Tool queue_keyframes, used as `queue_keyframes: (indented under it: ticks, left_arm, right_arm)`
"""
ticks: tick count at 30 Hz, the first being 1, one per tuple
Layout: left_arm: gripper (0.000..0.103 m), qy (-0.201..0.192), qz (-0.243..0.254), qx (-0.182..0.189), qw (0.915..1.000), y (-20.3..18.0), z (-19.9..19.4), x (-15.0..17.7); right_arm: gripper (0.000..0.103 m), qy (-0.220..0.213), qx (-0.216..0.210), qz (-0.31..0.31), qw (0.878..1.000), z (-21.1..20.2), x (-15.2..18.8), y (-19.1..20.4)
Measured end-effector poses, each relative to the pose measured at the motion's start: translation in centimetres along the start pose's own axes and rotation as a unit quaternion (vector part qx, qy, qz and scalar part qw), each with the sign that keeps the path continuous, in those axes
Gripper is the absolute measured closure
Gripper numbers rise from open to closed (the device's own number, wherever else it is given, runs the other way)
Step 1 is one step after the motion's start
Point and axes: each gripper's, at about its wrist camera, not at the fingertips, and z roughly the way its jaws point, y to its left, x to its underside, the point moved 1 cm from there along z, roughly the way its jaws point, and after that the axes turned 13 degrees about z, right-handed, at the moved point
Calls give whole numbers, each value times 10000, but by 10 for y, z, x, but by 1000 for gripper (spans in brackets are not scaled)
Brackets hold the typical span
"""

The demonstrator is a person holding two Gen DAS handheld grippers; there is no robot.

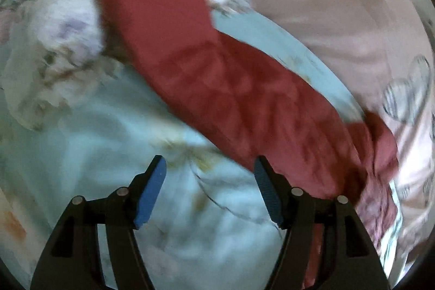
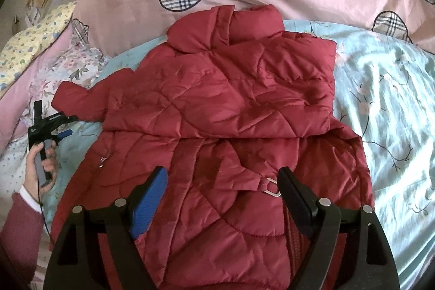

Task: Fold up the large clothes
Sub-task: 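Grasp the other sleeve cuff with the left gripper and fold it across the coat body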

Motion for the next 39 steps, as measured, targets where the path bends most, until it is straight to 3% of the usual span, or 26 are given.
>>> queue_keyframes:
  ticks: [4,11,13,14,15,17,22,29,39]
  left_arm:
    - [37,-168,-199,-376,9990,24,7,-21]
    - [37,-436,-303,-521,9972,50,18,-57]
    - [60,-511,-251,-461,9973,51,16,-61]
    - [83,-502,-210,-322,9980,51,16,-62]
    - [90,-509,-151,-211,9984,48,14,-61]
    - [94,-642,21,-197,9977,38,4,-58]
    - [95,-951,384,218,9945,6,-24,-50]
    - [95,-1292,1147,770,9819,-66,-64,-33]
    - [95,-1291,1981,1363,9620,-156,-82,-7]
  right_arm:
    - [19,22,-11,-22,10000,0,2,3]
    - [19,128,28,-81,9999,3,6,6]
    - [19,139,47,-66,9999,4,7,4]
    - [19,143,49,-52,9999,3,8,3]
    - [19,150,45,-18,9999,4,8,1]
    - [19,146,57,31,9999,3,9,-2]
    - [19,116,18,98,9999,2,9,-4]
    - [19,150,-7,218,9996,2,11,-10]
    - [19,88,-5,385,9992,-6,11,-23]
